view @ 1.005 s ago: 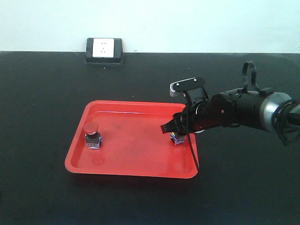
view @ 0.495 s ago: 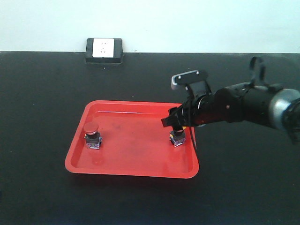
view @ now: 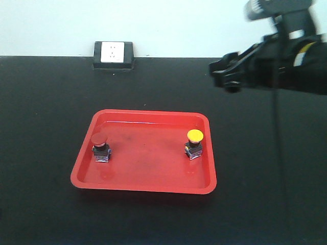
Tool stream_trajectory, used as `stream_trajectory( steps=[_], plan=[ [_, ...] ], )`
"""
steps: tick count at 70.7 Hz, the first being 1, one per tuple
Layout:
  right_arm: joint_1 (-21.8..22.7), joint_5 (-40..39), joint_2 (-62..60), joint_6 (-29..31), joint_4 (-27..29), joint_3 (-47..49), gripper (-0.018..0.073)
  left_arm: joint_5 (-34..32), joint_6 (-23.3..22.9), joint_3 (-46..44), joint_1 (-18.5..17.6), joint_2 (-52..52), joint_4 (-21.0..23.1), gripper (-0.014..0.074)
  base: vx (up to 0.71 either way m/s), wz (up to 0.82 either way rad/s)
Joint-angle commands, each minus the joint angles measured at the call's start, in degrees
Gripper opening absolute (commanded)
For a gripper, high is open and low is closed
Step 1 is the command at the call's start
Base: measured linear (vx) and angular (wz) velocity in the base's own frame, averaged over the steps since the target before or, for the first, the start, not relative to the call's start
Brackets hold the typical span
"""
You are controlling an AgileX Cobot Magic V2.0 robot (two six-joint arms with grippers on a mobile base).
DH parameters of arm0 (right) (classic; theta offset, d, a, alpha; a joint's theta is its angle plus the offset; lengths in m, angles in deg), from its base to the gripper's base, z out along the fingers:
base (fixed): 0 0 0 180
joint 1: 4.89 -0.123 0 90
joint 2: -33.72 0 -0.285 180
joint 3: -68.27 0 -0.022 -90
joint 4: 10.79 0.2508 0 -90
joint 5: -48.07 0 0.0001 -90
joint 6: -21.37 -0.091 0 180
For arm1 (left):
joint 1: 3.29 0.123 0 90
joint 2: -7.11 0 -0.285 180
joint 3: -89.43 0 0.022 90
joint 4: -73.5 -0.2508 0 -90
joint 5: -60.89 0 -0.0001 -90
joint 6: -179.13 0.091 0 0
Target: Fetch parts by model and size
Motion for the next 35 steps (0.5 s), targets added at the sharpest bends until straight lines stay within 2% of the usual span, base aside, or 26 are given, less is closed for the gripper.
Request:
stream_trajectory(
  steps=[1,12,35],
  plan=[
    [0.2,1.3,-7.1,0.5,-1.6,1.5,0.0536,-4.3,-0.4,-1.3,-0.3,-0.5,0.7,0.0594,0.0,0.0],
    [0.2,4.5,-17.2,0.3,-5.7,-3.0,0.0536,-4.3,-0.4,-1.3,-0.3,-0.5,0.7,0.0594,0.0,0.0],
    [0.2,-1.6,-43.1,-1.4,-6.2,-25.2,0.0536,-5.8,-0.4,-1.3,-0.3,-0.5,0.7,0.0594,0.0,0.0]
  ],
)
